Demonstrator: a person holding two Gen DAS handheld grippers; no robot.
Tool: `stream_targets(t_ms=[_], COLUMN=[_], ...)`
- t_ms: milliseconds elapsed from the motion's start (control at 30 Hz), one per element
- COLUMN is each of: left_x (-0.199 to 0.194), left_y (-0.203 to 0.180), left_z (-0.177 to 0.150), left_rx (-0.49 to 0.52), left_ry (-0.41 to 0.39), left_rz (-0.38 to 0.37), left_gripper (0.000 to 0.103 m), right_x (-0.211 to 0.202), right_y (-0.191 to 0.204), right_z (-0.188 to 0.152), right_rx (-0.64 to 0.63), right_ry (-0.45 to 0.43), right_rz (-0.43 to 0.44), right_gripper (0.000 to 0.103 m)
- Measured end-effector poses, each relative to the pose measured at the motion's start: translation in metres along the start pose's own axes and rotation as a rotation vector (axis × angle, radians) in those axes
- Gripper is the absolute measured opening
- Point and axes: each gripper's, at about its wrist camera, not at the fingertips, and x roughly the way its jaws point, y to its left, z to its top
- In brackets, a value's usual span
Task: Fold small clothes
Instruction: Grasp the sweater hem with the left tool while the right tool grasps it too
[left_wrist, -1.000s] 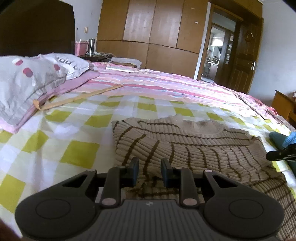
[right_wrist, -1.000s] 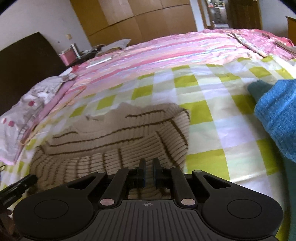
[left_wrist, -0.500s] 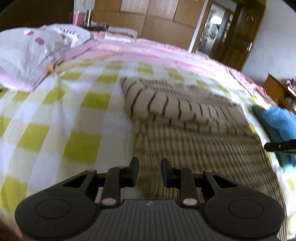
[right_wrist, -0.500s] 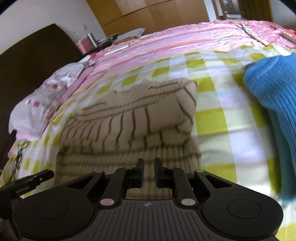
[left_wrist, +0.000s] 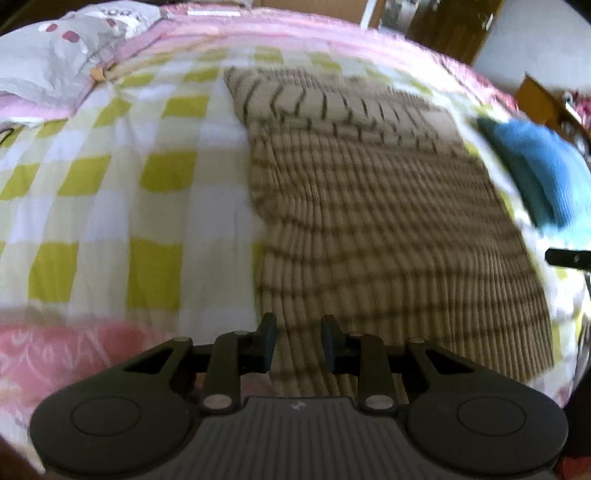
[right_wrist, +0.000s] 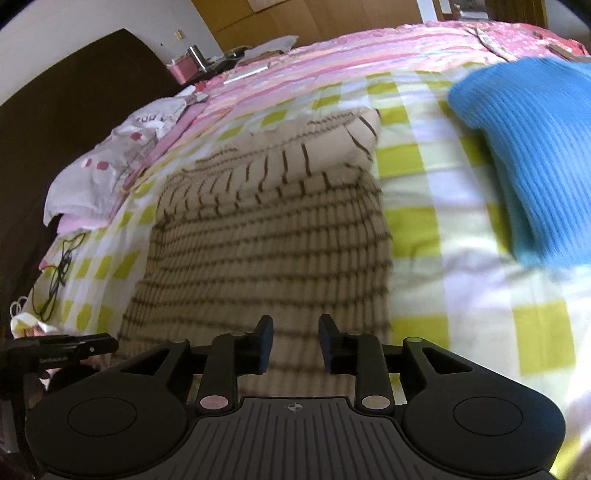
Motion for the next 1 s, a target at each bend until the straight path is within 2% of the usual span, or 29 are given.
stream_targets(t_ms=[233,467,800,867,1000], left_x=[0.002,0.006,0.011,0.011,0.011], left_y=[0.0,-0.013,-0.012,-0.011,-0.008], left_z=[-0.023,-0.029,-0.026,-0.026,-0.027], left_rx=[-0.046,-0.005,-0.029,-0.033,-0.05], left_ry=[0.095,0.129,0.152,0.152,0.152], left_rz=[0.032,0.047,0.022,0.015,-0.008], left_gripper=[0.033,0.033,0.033,0.031,0.02], right_x=[-0.02,-0.024,-0.019,-0.014,-0.008], right_y=[-0.013,-0.019,-0.028,-0.028,-0.028], right_z=[-0.034,-0.052,-0.072,-0.075,-0.079], right_rx=[0.039,0.056,0.083,0.099,0.102], right_ry=[0.039,0.085,0.141,0.158,0.168], right_rz=[-0.033,-0.056,-0.058,-0.037,-0.012], right_gripper=[0.031,0.034,0.036,0.036,0.038])
